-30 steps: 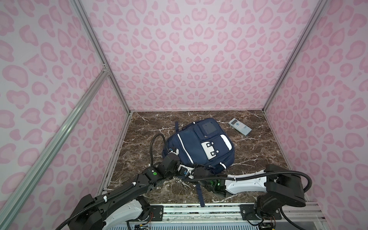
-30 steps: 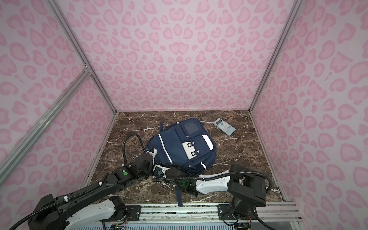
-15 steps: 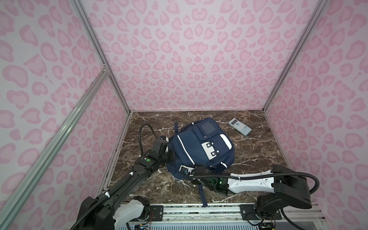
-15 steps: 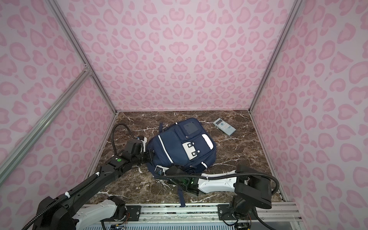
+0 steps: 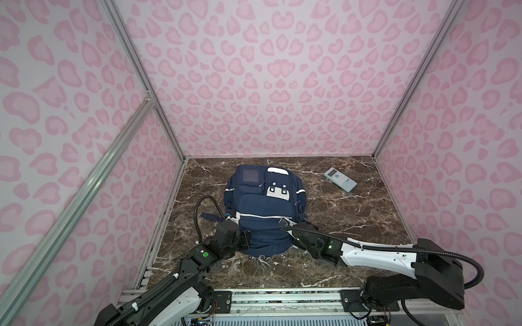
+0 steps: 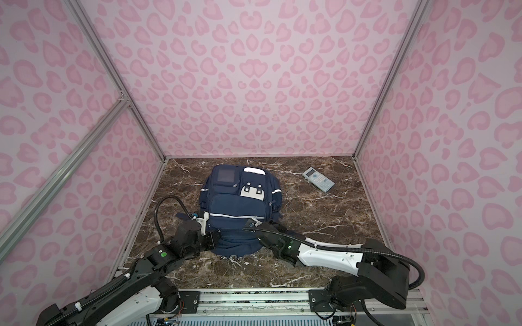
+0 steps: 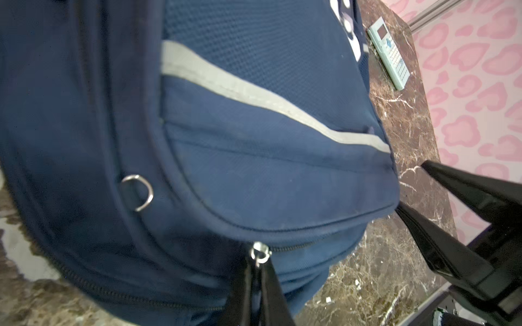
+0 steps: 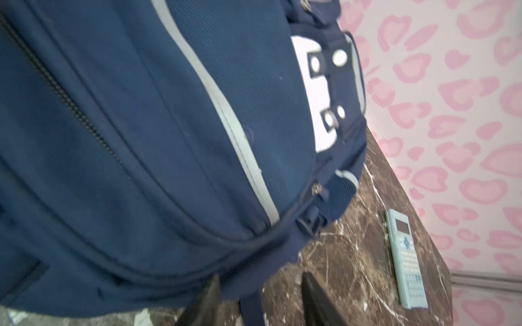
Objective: Pack books, pencil case, and school supplies into a backpack
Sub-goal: Unzip the student bag at the center of the table.
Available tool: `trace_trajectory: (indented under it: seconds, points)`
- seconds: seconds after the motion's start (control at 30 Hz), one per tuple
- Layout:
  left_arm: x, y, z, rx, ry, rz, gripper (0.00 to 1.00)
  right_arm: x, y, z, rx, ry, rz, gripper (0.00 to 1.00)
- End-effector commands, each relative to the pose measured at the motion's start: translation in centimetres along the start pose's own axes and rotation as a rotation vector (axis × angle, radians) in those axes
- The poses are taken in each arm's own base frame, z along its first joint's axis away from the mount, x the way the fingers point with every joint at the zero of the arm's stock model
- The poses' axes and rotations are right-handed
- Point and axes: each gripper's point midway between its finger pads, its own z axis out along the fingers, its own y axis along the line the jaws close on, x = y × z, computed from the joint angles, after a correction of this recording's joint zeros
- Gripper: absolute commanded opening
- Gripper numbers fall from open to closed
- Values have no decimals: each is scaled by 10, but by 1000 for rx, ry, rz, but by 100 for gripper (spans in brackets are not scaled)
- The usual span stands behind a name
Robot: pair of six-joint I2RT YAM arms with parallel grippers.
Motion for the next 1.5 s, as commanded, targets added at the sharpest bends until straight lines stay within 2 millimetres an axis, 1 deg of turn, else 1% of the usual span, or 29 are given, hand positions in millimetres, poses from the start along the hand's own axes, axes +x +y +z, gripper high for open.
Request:
trace_trajectory:
  seconds: [0.0, 0.1, 0.17, 0.27, 0.33, 0.4, 0.43, 0.47, 0.57, 0.6, 0.7, 0.8, 0.87, 0.93, 1.03, 1.1, 1.17, 1.23, 1.27, 1.3, 1.33, 1.4, 1.43, 1.47]
  points:
    - [-4, -18, -3, 20, -6, -3, 3, -16, 22, -13, -135, -92, 33, 62]
    - [-4, -37, -4, 70, 10, 8, 3, -40, 37, -22, -139, -193, -69, 60]
    - [3, -55, -4, 121, 35, 17, 3, -56, 54, -21, -148, -242, -171, 57]
    - [12, -72, -5, 156, 60, 40, 3, -71, 63, -8, -77, -286, -275, 53]
    - [14, -73, -6, 154, 61, 45, 3, -74, 65, 2, -37, -304, -316, 49]
    - [16, -72, -6, 151, 65, 41, 3, -77, 59, 12, 35, -308, -318, 39]
    - [18, -72, -7, 156, 70, 38, 3, -78, 55, 15, 75, -314, -300, 30]
    - [20, -73, -6, 164, 78, 36, 3, -76, 55, 17, 89, -321, -289, 21]
    - [17, -73, -10, 159, 76, 48, 3, -66, 62, 19, 81, -322, -285, 3]
    - [13, -74, -12, 153, 67, 57, 3, -62, 67, 20, 61, -315, -288, 1]
    - [-5, -70, -24, 119, 19, 82, 3, -46, 76, 22, -2, -258, -297, 0]
    - [-28, -46, -34, 12, -44, 81, 3, -20, 70, 23, 2, -169, -298, 0]
    - [-41, -27, -37, -32, -69, 57, 3, -2, 65, 20, 11, -125, -294, 0]
    - [-51, -12, -34, -40, -83, 21, 3, -2, 63, 11, 11, -150, -278, 0]
    - [-59, 1, -27, -51, -81, -5, 3, -1, 54, 3, -1, -156, -242, 0]
    - [-68, 12, -24, -109, -106, 1, 3, -1, 48, 0, 1, -152, -237, 0]
    - [-80, 30, -18, -187, -141, -7, 3, 4, 39, -2, 20, -133, -245, 0]
    - [-94, 44, -14, -214, -181, -33, 3, 9, 25, -5, 60, -116, -236, 0]
    - [-98, 48, -12, -212, -196, -47, 3, 8, 20, -6, 65, -125, -216, 0]
    - [-101, 47, -9, -195, -200, -55, 3, 6, 17, -9, 64, -139, -194, 0]
    - [-103, 42, -7, -162, -194, -53, 3, 4, 15, -11, 58, -157, -170, 0]
    - [-98, 26, -4, -72, -166, -54, 3, 3, 12, -15, 45, -162, -142, 0]
    - [-94, 14, -3, -8, -152, -54, 3, 0, 12, -18, 31, -167, -120, 8]
    - [-87, 3, -3, 40, -128, -54, 3, -5, 15, -21, 4, -174, -102, 22]
